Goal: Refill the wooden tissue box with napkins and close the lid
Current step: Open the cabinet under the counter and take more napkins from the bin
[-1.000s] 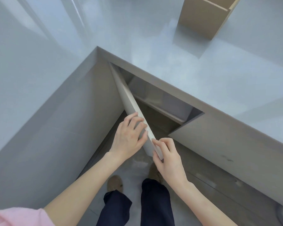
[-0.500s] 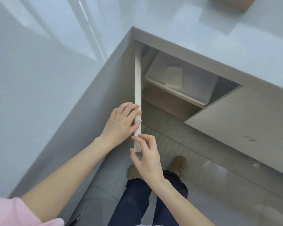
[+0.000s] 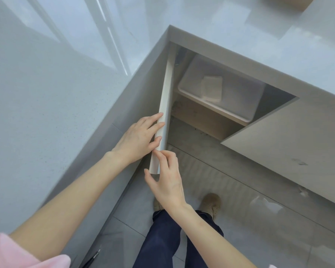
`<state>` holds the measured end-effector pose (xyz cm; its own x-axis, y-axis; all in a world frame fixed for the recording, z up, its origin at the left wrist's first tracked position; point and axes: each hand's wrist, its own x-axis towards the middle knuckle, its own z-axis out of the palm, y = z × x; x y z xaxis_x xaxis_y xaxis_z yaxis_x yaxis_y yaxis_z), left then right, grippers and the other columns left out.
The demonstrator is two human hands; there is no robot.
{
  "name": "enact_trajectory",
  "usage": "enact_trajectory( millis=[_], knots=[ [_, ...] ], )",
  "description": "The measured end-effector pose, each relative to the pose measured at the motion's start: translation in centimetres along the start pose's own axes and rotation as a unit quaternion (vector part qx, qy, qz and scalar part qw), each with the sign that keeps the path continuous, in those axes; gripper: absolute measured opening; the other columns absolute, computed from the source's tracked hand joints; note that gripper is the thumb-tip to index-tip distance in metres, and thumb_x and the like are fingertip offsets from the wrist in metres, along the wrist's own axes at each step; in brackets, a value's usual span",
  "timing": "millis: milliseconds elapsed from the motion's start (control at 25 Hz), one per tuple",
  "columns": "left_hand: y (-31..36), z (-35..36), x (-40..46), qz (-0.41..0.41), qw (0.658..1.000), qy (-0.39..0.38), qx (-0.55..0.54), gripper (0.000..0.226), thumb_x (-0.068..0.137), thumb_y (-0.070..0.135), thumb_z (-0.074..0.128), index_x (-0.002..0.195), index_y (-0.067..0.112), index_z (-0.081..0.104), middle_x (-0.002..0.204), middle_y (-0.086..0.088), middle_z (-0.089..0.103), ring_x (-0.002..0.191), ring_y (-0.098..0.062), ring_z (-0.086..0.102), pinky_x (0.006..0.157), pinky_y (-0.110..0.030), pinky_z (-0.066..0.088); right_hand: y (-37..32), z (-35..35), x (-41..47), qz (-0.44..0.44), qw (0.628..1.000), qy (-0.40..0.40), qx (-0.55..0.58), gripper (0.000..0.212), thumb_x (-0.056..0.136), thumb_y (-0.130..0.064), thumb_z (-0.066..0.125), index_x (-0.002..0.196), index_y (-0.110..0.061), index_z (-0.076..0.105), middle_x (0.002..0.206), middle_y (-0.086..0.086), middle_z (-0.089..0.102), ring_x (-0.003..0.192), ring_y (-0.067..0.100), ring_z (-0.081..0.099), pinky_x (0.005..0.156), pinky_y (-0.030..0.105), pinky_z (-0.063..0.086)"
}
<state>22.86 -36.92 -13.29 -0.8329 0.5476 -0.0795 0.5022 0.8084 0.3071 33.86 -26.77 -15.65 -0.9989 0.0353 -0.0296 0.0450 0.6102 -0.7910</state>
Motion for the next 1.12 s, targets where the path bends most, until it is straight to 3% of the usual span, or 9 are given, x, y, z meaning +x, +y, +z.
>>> enact_trajectory(
  millis=[160, 360, 480, 600, 720, 1000, 1120],
  knots=[
    [0.4, -0.5, 0.4, 0.015, 0.999, -0.023, 0.039, 0.049, 0.078, 0.031, 0.039, 0.111, 0.004, 0.062, 0.120, -0.014, 0.064, 0.110, -0.032, 0.060, 0.079, -0.042, 0.054, 0.1, -1.7, 0.3, -0.030, 0.997, -0.026, -0.068, 0.051, 0.077, -0.039, 0.056, 0.122, -0.017, 0.046, 0.113, 0.004, 0.060, 0.098, 0.020, 0.060, 0.074, 0.030, 0.055],
    [3.1, -1.9, 3.3, 0.043, 0.996, -0.035, 0.063, 0.053, 0.078, 0.032, 0.037, 0.113, 0.003, 0.063, 0.117, -0.014, 0.066, 0.110, -0.031, 0.063, 0.087, -0.045, 0.051, 1.6, -6.6, 2.3, 0.032, 0.995, -0.041, -0.089, 0.062, 0.085, -0.048, 0.034, 0.137, -0.016, 0.041, 0.135, -0.001, 0.052, 0.124, 0.016, 0.049, 0.104, 0.032, 0.037],
    [5.2, -2.2, 6.2, 0.017, 0.997, -0.060, 0.054, 0.059, 0.088, 0.035, 0.030, 0.137, 0.004, 0.041, 0.145, -0.014, 0.042, 0.136, -0.028, 0.036, 0.112, -0.043, 0.027, 3.6, -9.5, 4.6, 0.068, 0.989, -0.030, -0.130, 0.057, 0.092, -0.039, 0.040, 0.144, -0.016, 0.030, 0.145, 0.001, 0.043, 0.135, 0.018, 0.037, 0.113, 0.035, 0.024],
    [6.4, -1.4, 9.1, -0.028, 0.992, -0.108, 0.053, 0.061, 0.096, 0.034, 0.034, 0.148, 0.011, 0.012, 0.158, -0.007, 0.010, 0.146, -0.022, 0.004, 0.118, -0.039, 0.003, 5.8, -12.2, 7.3, 0.123, 0.975, -0.059, -0.174, 0.061, 0.094, -0.037, 0.044, 0.147, -0.016, 0.020, 0.154, 0.001, 0.029, 0.144, 0.018, 0.021, 0.118, 0.039, 0.013],
    [7.4, -0.5, 12.0, -0.045, 0.990, -0.129, 0.041, 0.062, 0.095, 0.035, 0.034, 0.148, 0.012, 0.010, 0.158, -0.007, 0.009, 0.146, -0.023, 0.003, 0.118, -0.041, 0.002, 8.0, -14.3, 9.6, 0.153, 0.964, -0.083, -0.199, 0.064, 0.093, -0.038, 0.045, 0.147, -0.016, 0.019, 0.156, 0.001, 0.023, 0.145, 0.019, 0.016, 0.119, 0.040, 0.010],
    [7.4, 2.9, 18.2, -0.080, 0.990, -0.117, 0.002, 0.061, 0.094, 0.035, 0.038, 0.146, 0.011, 0.018, 0.155, -0.009, 0.021, 0.141, -0.025, 0.020, 0.116, -0.039, 0.013, 13.4, -15.3, 15.5, 0.154, 0.950, -0.125, -0.241, 0.065, 0.091, -0.039, 0.047, 0.146, -0.014, 0.021, 0.154, 0.006, 0.028, 0.141, 0.025, 0.026, 0.118, 0.041, 0.015],
    [6.2, 4.8, 20.7, -0.100, 0.987, -0.123, -0.023, 0.062, 0.094, 0.034, 0.038, 0.147, 0.012, 0.016, 0.156, -0.010, 0.017, 0.143, -0.025, 0.017, 0.116, -0.038, 0.012, 15.8, -14.2, 18.4, 0.167, 0.951, -0.140, -0.220, 0.067, 0.092, -0.039, 0.046, 0.147, -0.014, 0.019, 0.157, 0.005, 0.021, 0.144, 0.022, 0.018, 0.119, 0.038, 0.013]
  ],
)
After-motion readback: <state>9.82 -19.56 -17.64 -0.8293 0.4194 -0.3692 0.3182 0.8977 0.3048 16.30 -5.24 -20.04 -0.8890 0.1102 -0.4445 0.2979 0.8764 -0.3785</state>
